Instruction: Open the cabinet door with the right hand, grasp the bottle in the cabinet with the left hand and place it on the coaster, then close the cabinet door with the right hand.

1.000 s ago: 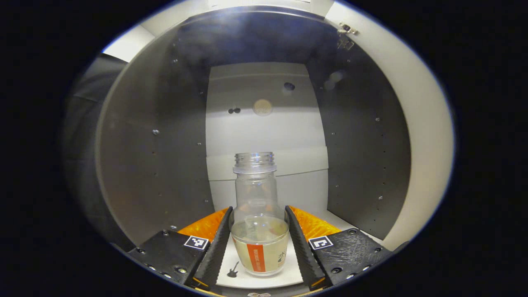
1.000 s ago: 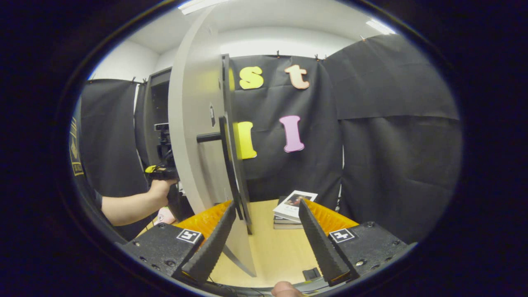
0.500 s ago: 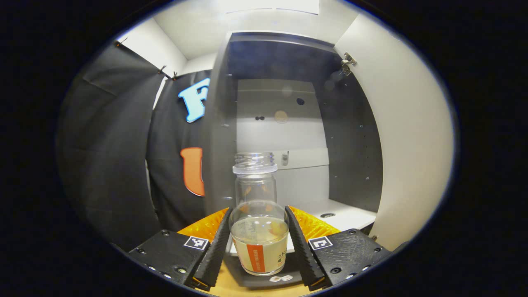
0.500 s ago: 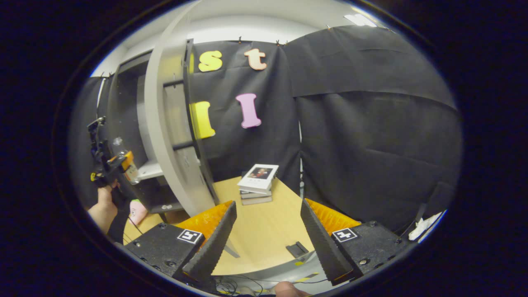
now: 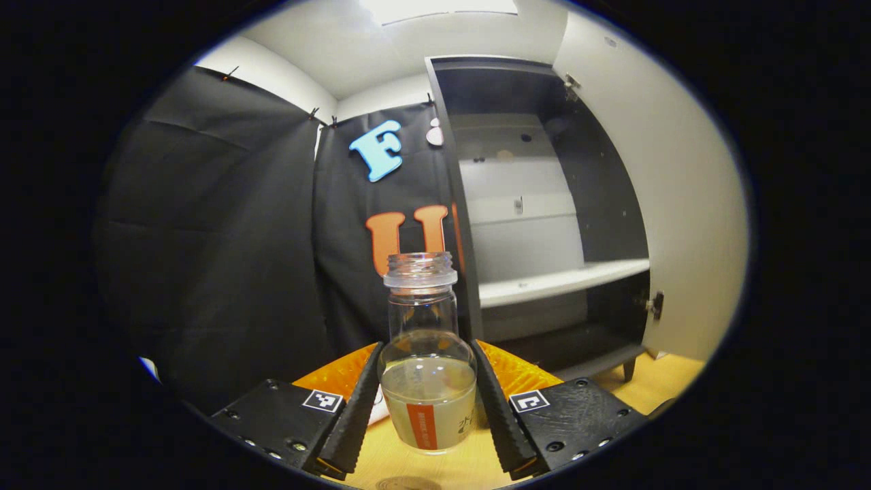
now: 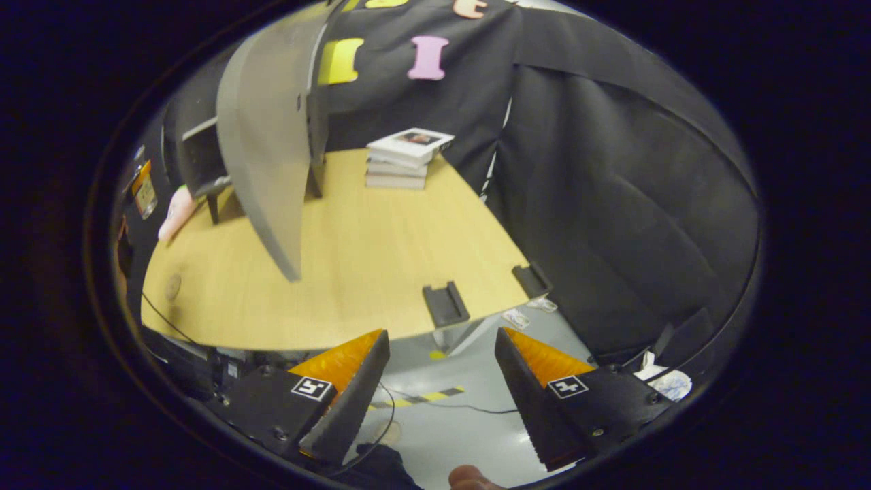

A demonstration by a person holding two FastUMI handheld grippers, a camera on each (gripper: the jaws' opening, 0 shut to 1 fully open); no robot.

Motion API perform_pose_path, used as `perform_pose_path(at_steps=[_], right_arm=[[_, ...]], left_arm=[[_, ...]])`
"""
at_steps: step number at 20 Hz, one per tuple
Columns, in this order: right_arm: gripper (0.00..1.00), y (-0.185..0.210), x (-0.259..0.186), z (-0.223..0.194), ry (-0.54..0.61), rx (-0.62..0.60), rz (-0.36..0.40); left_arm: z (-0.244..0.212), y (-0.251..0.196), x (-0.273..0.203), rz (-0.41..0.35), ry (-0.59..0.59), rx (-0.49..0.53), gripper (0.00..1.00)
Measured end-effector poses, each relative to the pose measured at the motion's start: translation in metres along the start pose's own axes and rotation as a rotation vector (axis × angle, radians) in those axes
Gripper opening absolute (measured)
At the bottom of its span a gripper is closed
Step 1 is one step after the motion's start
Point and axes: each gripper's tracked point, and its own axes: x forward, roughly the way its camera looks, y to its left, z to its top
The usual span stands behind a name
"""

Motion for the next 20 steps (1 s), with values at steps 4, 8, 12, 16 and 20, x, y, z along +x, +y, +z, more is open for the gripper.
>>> perform_pose_path(at_steps=[4,8,12,16,20], right_arm=[[1.00,0.015,0.018,-0.054,0.125,-0.150,0.024],[1.00,0.021,0.032,-0.074,0.182,-0.234,0.047],[1.00,0.028,0.034,-0.067,0.201,-0.261,0.079],[1.00,0.036,0.037,-0.060,0.191,-0.265,0.092],[1.00,0.045,0.037,-0.065,0.211,-0.285,0.122]], left_arm=[[-0.068,0.015,-0.009,0.046,0.045,0.005,0.84],[-0.108,0.029,-0.020,0.103,0.079,-0.015,0.74],[-0.142,0.032,-0.031,0.149,0.136,-0.033,0.74],[-0.148,0.036,-0.035,0.164,0.137,-0.039,0.76],[-0.160,0.038,-0.033,0.158,0.172,-0.034,0.86]])
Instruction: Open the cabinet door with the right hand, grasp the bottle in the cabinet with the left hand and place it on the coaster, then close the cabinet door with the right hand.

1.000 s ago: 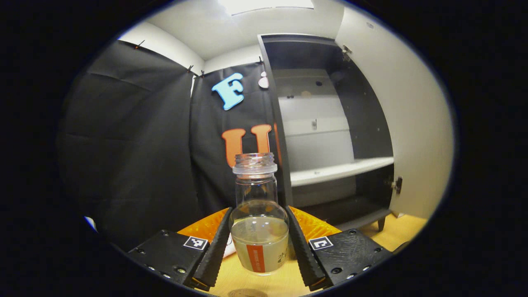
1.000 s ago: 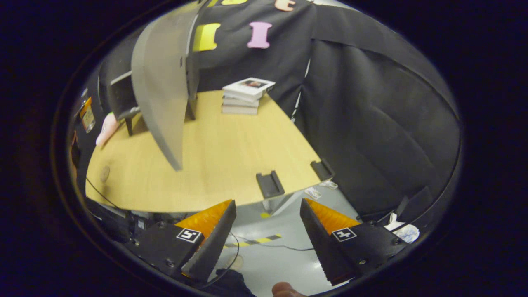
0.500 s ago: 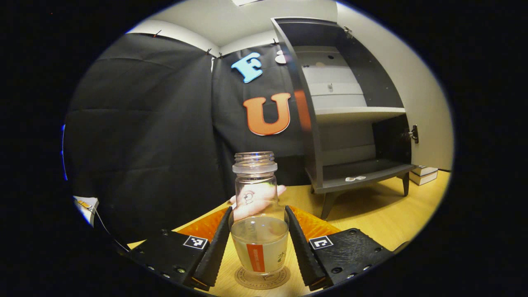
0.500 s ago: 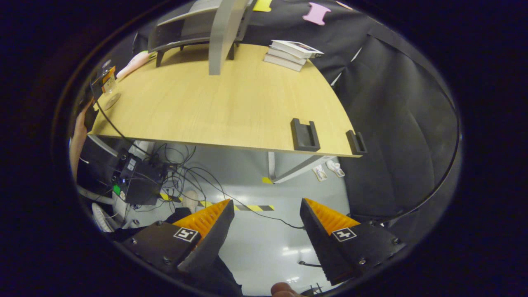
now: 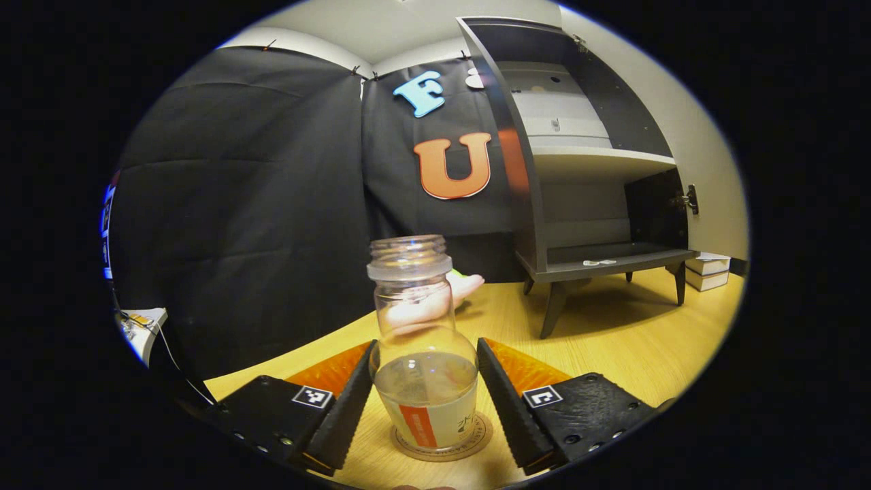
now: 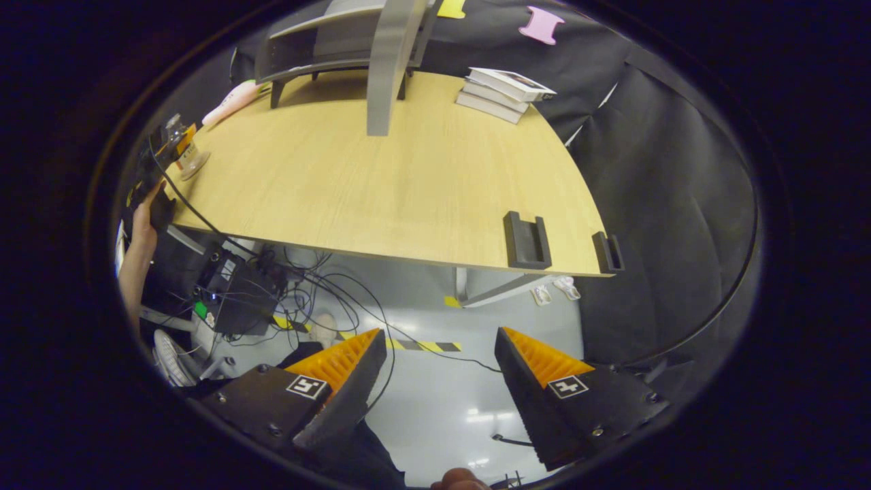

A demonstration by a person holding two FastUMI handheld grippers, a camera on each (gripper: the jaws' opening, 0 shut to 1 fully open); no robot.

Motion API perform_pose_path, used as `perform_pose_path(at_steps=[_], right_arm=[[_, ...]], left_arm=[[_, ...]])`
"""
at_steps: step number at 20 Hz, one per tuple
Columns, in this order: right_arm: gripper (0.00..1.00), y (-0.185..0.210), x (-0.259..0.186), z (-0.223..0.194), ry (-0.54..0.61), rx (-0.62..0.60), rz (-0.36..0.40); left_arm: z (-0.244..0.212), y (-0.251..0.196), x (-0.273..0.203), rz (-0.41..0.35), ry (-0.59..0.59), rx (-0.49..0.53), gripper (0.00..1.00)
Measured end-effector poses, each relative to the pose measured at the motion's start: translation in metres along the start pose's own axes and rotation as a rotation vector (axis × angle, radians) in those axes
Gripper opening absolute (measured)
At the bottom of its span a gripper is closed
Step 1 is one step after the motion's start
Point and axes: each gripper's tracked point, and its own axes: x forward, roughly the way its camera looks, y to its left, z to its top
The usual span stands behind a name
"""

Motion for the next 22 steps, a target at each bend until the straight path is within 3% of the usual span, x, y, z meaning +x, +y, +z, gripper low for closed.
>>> perform_pose_path(at_steps=[1,2,16,22], right_arm=[[1.00,0.004,-0.001,0.000,-0.004,0.003,0.012],[1.00,0.007,-0.001,0.000,-0.005,0.003,0.020],[1.00,0.000,-0.001,-0.002,-0.020,0.064,0.027],[1.00,-0.011,-0.003,0.007,-0.106,0.151,0.032]], left_arm=[[0.002,0.002,0.001,0.004,-0.002,0.000,0.81],[0.004,0.003,0.001,0.006,-0.008,-0.004,0.98],[0.046,0.003,-0.003,-0.012,-0.073,-0.034,0.96],[0.118,0.026,-0.021,0.003,-0.120,0.033,0.96]])
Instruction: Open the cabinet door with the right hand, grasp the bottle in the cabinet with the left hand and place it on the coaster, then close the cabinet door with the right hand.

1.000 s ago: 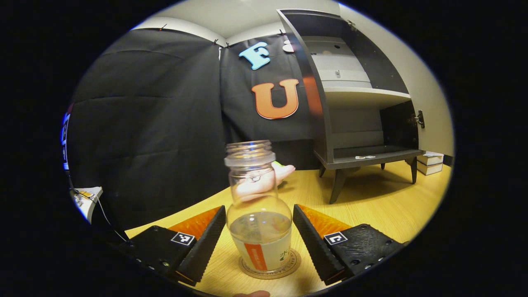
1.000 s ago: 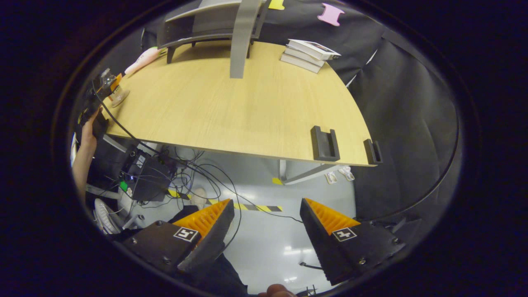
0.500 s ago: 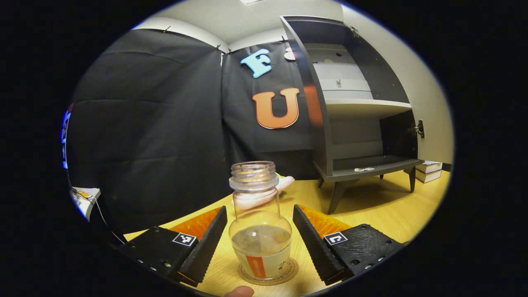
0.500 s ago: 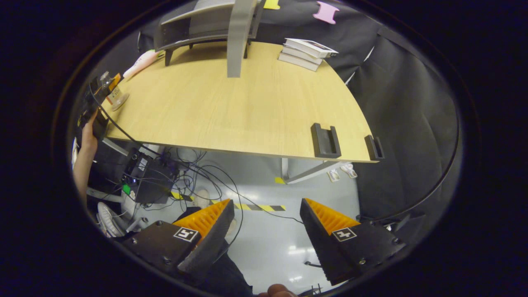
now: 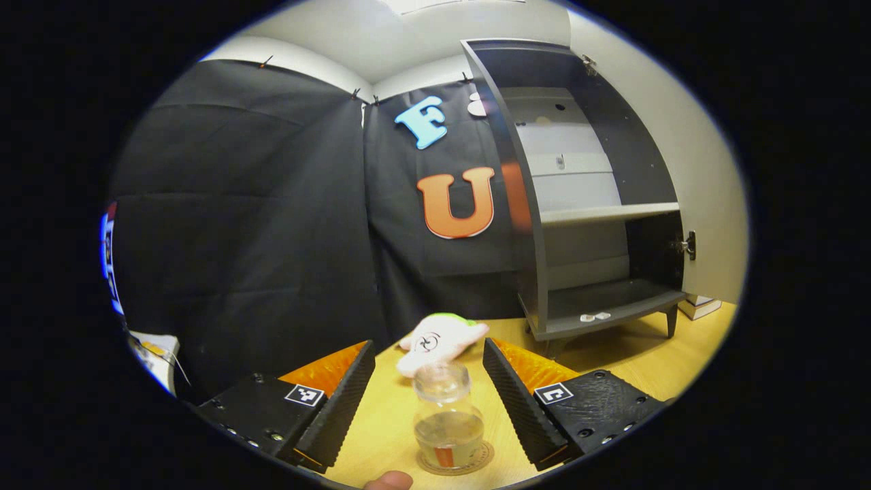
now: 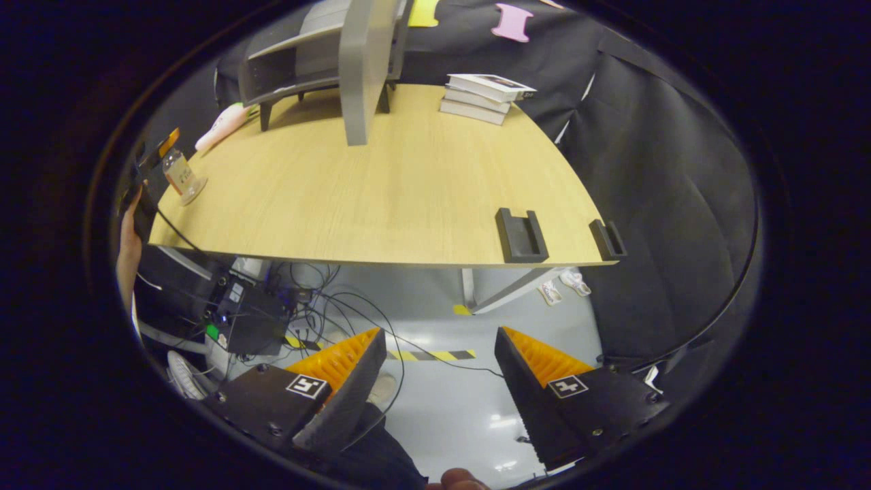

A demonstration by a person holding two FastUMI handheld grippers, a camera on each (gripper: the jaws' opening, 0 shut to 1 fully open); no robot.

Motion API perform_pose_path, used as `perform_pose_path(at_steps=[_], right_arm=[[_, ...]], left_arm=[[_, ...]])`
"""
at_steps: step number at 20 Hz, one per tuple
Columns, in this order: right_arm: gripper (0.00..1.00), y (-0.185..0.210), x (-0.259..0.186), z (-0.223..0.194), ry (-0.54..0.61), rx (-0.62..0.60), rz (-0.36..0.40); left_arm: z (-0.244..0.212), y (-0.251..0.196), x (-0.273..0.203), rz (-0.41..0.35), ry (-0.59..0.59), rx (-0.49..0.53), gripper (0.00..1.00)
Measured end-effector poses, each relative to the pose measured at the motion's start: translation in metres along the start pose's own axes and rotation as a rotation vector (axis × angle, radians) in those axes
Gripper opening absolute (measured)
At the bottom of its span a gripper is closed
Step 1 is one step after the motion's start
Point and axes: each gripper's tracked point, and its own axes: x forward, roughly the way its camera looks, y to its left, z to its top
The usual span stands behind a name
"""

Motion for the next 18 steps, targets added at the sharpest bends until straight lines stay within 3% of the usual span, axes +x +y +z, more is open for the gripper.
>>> perform_pose_path(at_steps=[5,7,11,13,15,18], right_arm=[[1.00,-0.016,-0.011,0.042,-0.126,0.142,0.041],[1.00,-0.026,-0.020,0.068,-0.192,0.208,0.054],[1.00,-0.063,-0.072,0.157,-0.438,0.292,0.030],[1.00,-0.078,-0.116,0.212,-0.592,0.313,0.035],[1.00,-0.081,-0.168,0.264,-0.715,0.326,0.110],[0.99,-0.056,-0.256,0.330,-0.852,0.295,0.293]], left_arm=[[0.099,0.023,-0.009,-0.004,-0.058,0.065,0.96],[0.149,0.015,-0.012,-0.047,-0.101,0.086,0.96],[0.235,-0.024,-0.017,-0.149,-0.163,0.119,0.96],[0.253,-0.041,-0.023,-0.151,-0.110,0.118,0.95],[0.244,-0.077,-0.035,-0.230,-0.027,0.037,0.95],[0.223,-0.129,-0.059,-0.359,0.057,-0.070,0.96]])
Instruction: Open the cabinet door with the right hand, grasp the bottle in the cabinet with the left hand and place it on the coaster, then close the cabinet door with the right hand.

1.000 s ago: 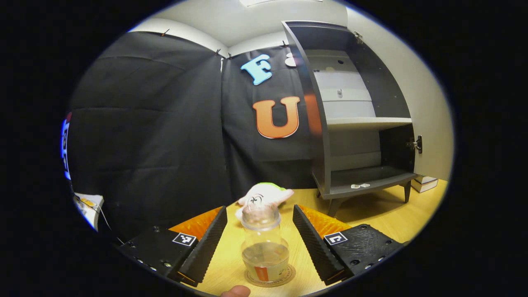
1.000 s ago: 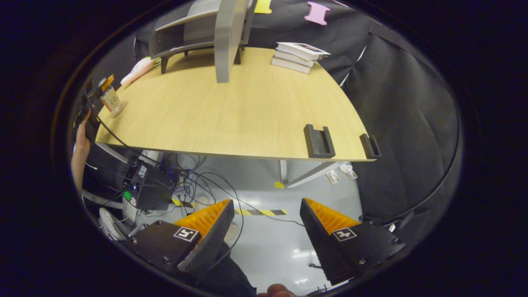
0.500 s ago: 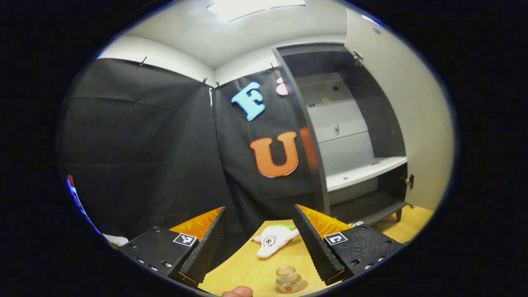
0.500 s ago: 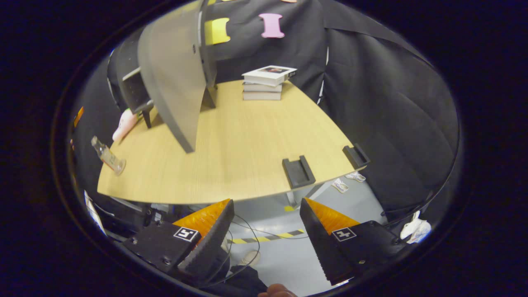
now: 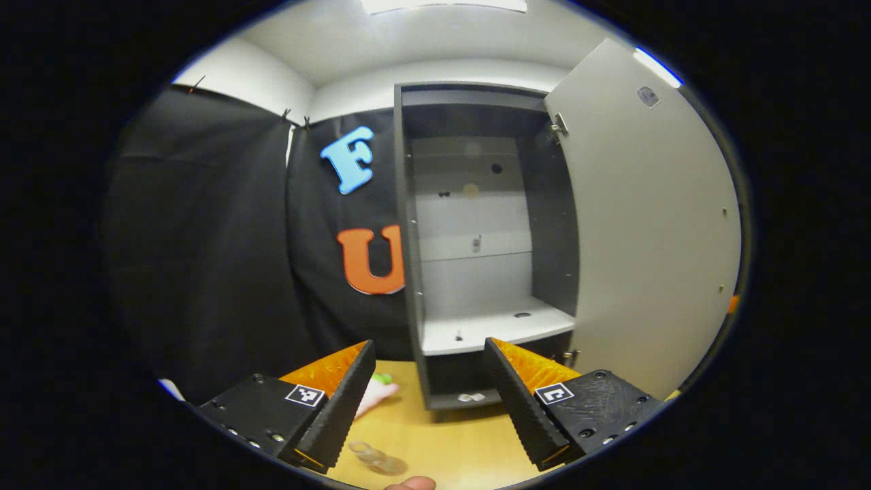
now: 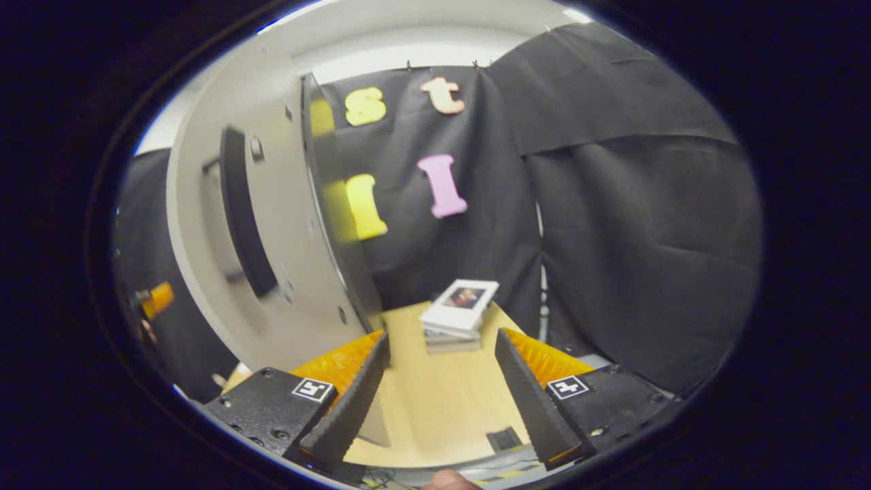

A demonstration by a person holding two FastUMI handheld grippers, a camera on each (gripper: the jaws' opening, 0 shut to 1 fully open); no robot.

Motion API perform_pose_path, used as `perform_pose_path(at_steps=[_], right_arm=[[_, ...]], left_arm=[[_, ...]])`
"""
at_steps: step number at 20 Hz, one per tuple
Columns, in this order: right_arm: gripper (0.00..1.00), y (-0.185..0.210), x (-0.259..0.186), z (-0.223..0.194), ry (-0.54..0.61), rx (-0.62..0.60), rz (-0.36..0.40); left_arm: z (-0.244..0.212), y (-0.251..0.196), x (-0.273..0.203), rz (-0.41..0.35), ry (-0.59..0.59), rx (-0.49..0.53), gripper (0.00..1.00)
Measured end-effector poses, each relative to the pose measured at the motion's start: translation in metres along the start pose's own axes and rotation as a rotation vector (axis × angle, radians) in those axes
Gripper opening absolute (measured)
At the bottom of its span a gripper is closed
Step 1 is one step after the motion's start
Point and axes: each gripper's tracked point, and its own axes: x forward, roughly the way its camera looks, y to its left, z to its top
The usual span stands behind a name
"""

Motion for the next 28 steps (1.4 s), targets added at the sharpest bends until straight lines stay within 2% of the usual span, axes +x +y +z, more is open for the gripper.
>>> perform_pose_path(at_steps=[2,3,6,7,8,9,11,12,14,17,23,27,28], right_arm=[[0.99,0.042,-0.004,0.036,-0.042,-0.015,0.131],[0.99,0.054,-0.006,0.045,-0.058,-0.046,0.164],[0.99,0.055,-0.019,0.053,-0.070,-0.191,0.192],[0.94,0.056,-0.020,0.050,-0.047,-0.226,0.207],[0.94,0.059,-0.017,0.048,-0.032,-0.260,0.224],[0.99,0.062,-0.018,0.047,-0.029,-0.268,0.244],[0.94,0.074,-0.027,0.041,-0.004,-0.244,0.341],[0.98,0.084,-0.029,0.035,0.026,-0.224,0.419],[0.98,0.105,-0.032,0.025,0.110,-0.180,0.561],[0.98,0.138,-0.024,0.019,0.157,-0.182,0.709],[0.98,0.202,-0.012,0.000,0.170,-0.274,0.878],[0.93,0.218,0.009,-0.015,0.208,-0.293,0.906],[0.98,0.225,0.014,-0.017,0.215,-0.294,0.924]], left_arm=[[-0.018,-0.016,0.002,-0.039,0.040,0.020,0.96],[-0.033,-0.027,0.004,-0.075,0.079,0.014,0.96],[-0.067,-0.057,0.002,-0.178,0.169,-0.055,0.96],[-0.072,-0.062,0.002,-0.204,0.190,-0.066,0.96],[-0.073,-0.063,0.005,-0.211,0.192,-0.063,0.96],[-0.073,-0.064,0.008,-0.211,0.196,-0.055,0.97],[-0.070,-0.074,0.018,-0.224,0.203,-0.033,0.97],[-0.065,-0.073,0.024,-0.205,0.200,-0.019,0.95],[-0.049,-0.070,0.034,-0.161,0.166,-0.029,0.96],[-0.030,-0.069,0.044,-0.147,0.099,-0.056,0.96],[-0.013,-0.016,0.030,-0.017,0.026,-0.020,0.95],[-0.015,0.010,0.022,0.045,0.022,-0.039,0.95],[-0.016,0.015,0.019,0.059,0.030,-0.043,0.95]])
